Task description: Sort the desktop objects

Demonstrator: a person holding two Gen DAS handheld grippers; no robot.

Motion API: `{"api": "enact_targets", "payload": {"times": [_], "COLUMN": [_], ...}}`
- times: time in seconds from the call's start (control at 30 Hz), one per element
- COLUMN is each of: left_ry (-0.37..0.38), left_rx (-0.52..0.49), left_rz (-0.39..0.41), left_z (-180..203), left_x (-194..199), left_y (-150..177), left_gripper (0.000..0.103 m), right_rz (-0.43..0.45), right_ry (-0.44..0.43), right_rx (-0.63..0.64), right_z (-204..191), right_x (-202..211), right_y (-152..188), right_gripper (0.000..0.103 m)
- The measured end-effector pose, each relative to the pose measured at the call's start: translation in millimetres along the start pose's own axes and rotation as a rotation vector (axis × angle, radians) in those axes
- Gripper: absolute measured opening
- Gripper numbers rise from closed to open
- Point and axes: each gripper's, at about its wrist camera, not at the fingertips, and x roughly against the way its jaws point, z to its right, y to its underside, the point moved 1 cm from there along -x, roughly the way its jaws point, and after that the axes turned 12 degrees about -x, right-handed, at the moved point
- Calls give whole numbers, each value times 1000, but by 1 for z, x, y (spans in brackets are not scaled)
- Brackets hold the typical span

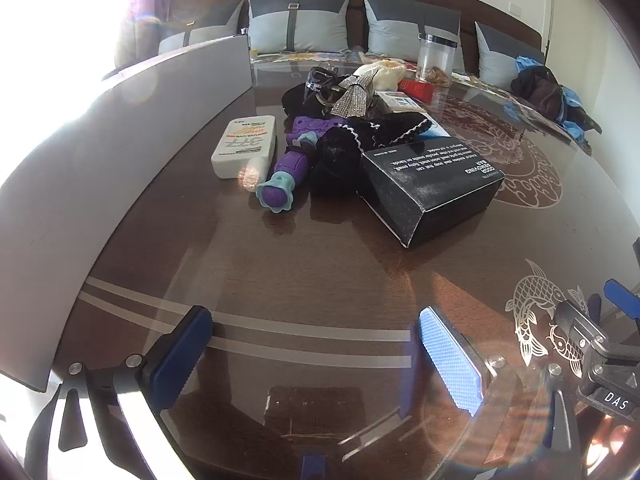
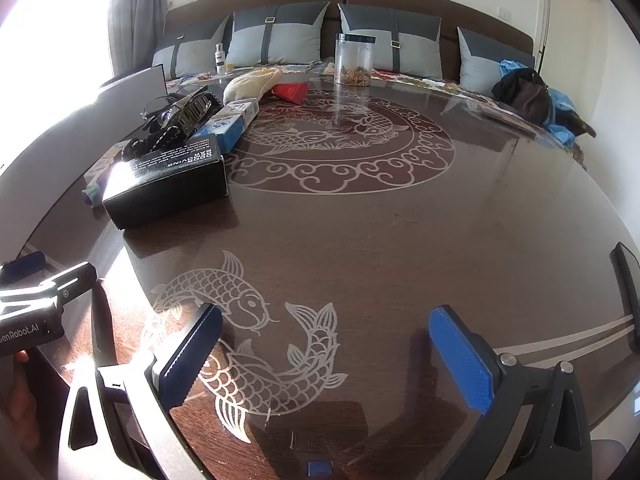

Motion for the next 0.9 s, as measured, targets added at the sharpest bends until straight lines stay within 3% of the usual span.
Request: {"api": "enact_targets", "payload": {"times": [0.9], "left_ry": [-2], "left_rx": [2], "left_rz": [-2], "left_z": [1], "left_x": [-1], "left_y": [1], "left_gripper": [103], "right_rz": [-3], "right_ry": [-17], "right_rx": [-27], "right_z": [4], "right_x": [-2], "right_y": [2], "right_gripper": [103]}}
